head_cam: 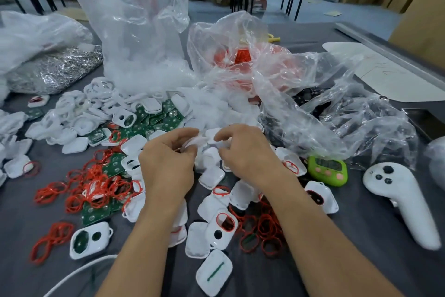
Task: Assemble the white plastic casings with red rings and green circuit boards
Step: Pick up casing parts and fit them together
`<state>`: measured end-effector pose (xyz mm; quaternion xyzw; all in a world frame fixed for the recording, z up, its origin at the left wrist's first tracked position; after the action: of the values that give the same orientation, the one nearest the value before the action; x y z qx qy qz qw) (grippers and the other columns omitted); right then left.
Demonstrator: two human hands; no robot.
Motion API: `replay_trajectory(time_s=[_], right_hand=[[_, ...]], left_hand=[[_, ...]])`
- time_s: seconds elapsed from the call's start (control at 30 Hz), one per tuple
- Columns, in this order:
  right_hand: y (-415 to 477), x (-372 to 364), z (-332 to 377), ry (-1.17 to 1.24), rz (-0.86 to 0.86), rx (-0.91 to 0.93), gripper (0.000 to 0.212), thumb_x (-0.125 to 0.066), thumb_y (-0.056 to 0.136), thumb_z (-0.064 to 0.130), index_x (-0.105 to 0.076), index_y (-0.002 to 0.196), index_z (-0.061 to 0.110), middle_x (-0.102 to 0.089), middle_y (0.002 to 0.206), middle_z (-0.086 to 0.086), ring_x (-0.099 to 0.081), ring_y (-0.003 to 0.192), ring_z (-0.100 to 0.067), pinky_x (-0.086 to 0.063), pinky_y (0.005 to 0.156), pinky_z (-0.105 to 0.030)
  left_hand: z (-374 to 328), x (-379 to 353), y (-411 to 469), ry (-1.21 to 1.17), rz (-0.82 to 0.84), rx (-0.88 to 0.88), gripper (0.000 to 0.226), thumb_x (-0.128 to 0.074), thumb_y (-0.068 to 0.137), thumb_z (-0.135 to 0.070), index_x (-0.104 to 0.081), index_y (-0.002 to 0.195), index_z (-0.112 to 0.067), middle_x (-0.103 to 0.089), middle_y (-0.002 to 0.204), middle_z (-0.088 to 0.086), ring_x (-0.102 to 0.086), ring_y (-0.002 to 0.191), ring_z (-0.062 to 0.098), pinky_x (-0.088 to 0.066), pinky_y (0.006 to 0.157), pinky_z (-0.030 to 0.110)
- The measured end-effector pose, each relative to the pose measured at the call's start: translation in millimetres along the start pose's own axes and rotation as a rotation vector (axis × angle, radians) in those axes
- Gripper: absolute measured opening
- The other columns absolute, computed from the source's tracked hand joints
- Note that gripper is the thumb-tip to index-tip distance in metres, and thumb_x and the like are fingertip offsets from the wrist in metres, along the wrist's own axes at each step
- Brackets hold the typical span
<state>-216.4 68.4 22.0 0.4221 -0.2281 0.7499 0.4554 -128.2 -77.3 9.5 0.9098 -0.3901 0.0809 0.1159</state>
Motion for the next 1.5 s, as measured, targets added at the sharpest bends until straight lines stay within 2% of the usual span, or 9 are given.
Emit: replay_trajectory(time_s=[0.23,0.47,0.6,0.73,0.87,1.03,1.27,1.4,1.5], right_hand=[[-20.0,-17.5,5.2,0.049,-0.229,0.137,0.038,-0.068,0.086,0.016,-0.072,0.123,0.02,-0.067,0.129,0.003,-0.053,0.122,-0.012,-0.041,0.111,-0.031],[-20.8,-9.2,-1.7,0.364,-0.236,0.107,0.016,-0.074,0.08,0.032,-0.074,0.096,0.03,-0.068,0.078,0.013,-0.063,0.074,-0.009,-0.048,0.064,-0.02],[-19.3,-5.6,-6.6,0.218,-0.253,0.094,0.033,-0.069,0.085,0.003,-0.082,0.101,0.029,-0.073,0.104,0.011,-0.06,0.099,0.0,-0.039,0.086,-0.002],[-14.4,-3.4,2.6,0.334,-0.157,0.064,0.059,-0.051,0.076,-0.007,-0.08,0.102,0.038,-0.068,0.124,0.016,-0.057,0.094,0.021,-0.038,0.079,0.005],[31.6,-8.7,39.7,0.229,-0.098,0.067,0.043,-0.058,0.087,-0.003,-0.081,0.102,0.03,-0.075,0.093,0.005,-0.056,0.046,0.007,-0.038,0.045,-0.004],[74.5,-52.7,95.5,0.006,0.298,0.182,0.038,-0.073,0.09,0.023,-0.071,0.128,0.024,-0.069,0.132,0.003,-0.064,0.119,-0.016,-0.048,0.095,-0.023],[65.2,-51.6,84.6,-0.079,0.157,0.155,0.045,-0.065,0.092,0.005,-0.07,0.13,0.028,-0.063,0.142,0.001,-0.056,0.13,-0.021,-0.043,0.111,-0.031],[47.2,-34.5,74.1,0.126,0.033,0.116,0.038,-0.064,0.092,0.008,-0.075,0.122,0.03,-0.071,0.128,0.007,-0.063,0.1,-0.007,-0.045,0.091,-0.007],[39.3,-35.9,74.3,0.215,0.024,0.087,0.028,-0.063,0.096,0.011,-0.078,0.114,0.027,-0.076,0.113,0.009,-0.065,0.093,0.001,-0.039,0.075,0.005]], left_hand=[[2.9,-1.2,2.5,-0.178,0.064,0.061,0.043,-0.077,0.078,0.006,-0.08,0.093,-0.034,-0.079,0.079,-0.01,-0.072,0.072,0.003,-0.053,0.061,0.012],[-3.0,-3.8,-1.9,-0.171,0.126,0.089,0.023,-0.083,0.083,-0.015,-0.083,0.086,-0.038,-0.078,0.077,-0.007,-0.072,0.071,0.008,-0.057,0.056,0.02],[-17.0,16.6,3.2,0.288,0.018,-0.008,0.019,-0.072,0.089,-0.047,-0.075,0.108,-0.049,-0.067,0.129,-0.026,-0.055,0.129,-0.002,-0.042,0.112,0.031],[-17.7,53.0,24.4,0.659,0.054,-0.011,0.041,-0.066,0.092,-0.032,-0.065,0.133,-0.036,-0.052,0.152,-0.013,-0.036,0.147,0.013,-0.03,0.118,0.037],[7.4,66.2,38.0,0.711,0.115,0.061,0.052,-0.056,0.095,-0.017,-0.053,0.147,-0.024,-0.054,0.149,0.006,-0.053,0.132,0.031,-0.043,0.108,0.043],[22.5,66.9,38.9,0.561,-0.039,-0.004,0.041,-0.065,0.094,-0.017,-0.066,0.134,-0.026,-0.071,0.126,0.007,-0.063,0.116,0.027,-0.046,0.1,0.036],[13.1,87.0,40.4,0.353,-0.32,-0.052,0.048,-0.064,0.083,-0.003,-0.075,0.114,-0.038,-0.072,0.093,-0.012,-0.067,0.087,0.015,-0.056,0.09,0.037],[8.2,95.7,37.5,0.104,-0.422,-0.007,0.03,-0.072,0.084,-0.018,-0.073,0.088,-0.047,-0.07,0.077,-0.027,-0.065,0.072,-0.002,-0.047,0.064,0.007],[11.8,96.7,36.7,0.011,-0.404,0.117,0.02,-0.074,0.084,-0.027,-0.073,0.08,-0.047,-0.071,0.077,-0.029,-0.067,0.064,-0.003,-0.052,0.06,0.016]])
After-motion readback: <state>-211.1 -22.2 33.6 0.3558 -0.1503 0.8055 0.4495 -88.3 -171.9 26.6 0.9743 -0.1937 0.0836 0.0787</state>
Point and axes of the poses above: each hand's wrist, its own y-axis towards the middle knuckle, its own x-axis out of the back of the hand, z = x × y, the point moved 5 cm from there along y, towards the middle knuckle
